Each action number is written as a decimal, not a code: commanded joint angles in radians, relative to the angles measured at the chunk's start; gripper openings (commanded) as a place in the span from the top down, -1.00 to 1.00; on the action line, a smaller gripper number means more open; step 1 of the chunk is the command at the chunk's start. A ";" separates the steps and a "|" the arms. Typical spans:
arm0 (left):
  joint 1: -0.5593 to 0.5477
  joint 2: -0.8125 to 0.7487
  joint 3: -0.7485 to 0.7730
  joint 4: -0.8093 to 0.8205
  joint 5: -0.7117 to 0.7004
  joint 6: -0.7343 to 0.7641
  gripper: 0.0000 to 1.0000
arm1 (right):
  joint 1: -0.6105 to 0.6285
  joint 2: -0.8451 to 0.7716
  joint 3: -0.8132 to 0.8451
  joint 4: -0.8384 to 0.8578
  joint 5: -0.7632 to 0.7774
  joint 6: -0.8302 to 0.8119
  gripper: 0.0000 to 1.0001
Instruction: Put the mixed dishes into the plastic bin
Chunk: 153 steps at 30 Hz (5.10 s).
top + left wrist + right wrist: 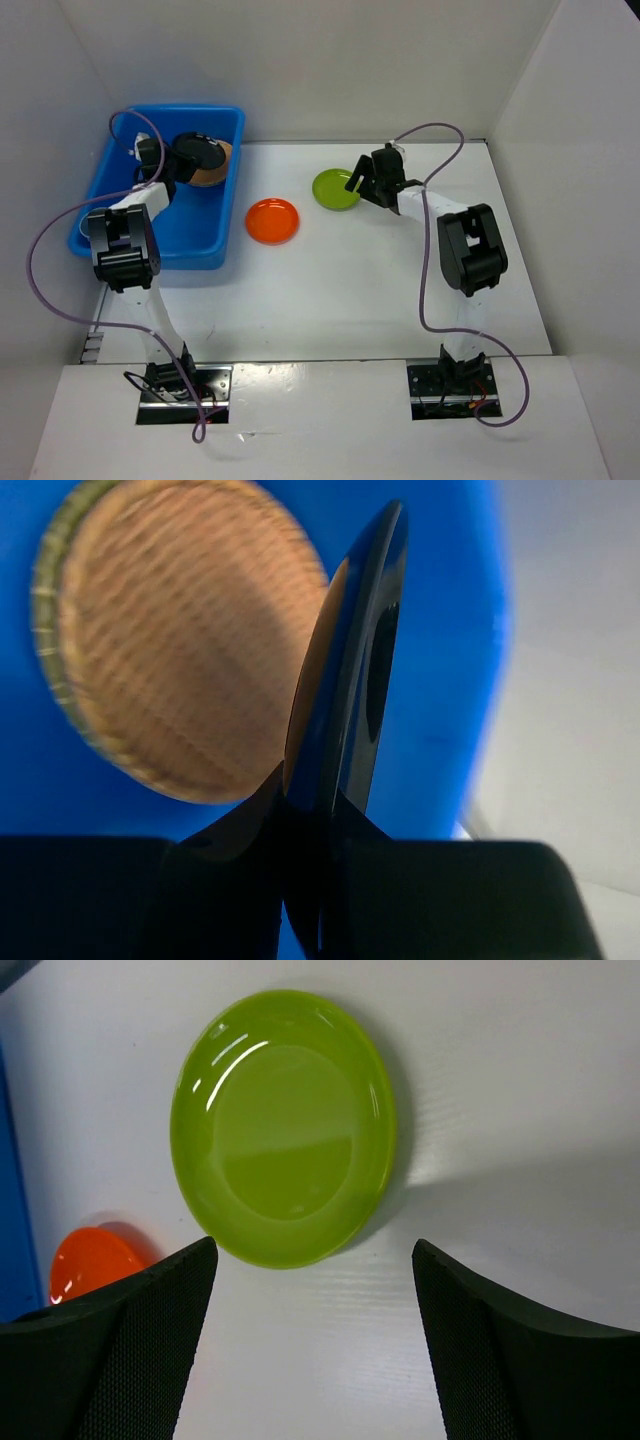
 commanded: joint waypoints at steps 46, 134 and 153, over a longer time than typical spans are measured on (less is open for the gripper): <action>-0.161 -0.494 0.021 -0.377 -0.198 0.581 -1.00 | -0.026 0.303 0.304 -0.136 -0.054 0.034 0.15; 0.067 0.021 0.015 0.090 0.066 -0.019 0.99 | 0.243 0.018 0.112 -0.044 -0.297 -0.218 -0.68; 0.004 0.236 0.234 -0.128 -0.023 0.055 -0.74 | 0.286 0.179 0.238 -0.087 -0.268 -0.228 -0.68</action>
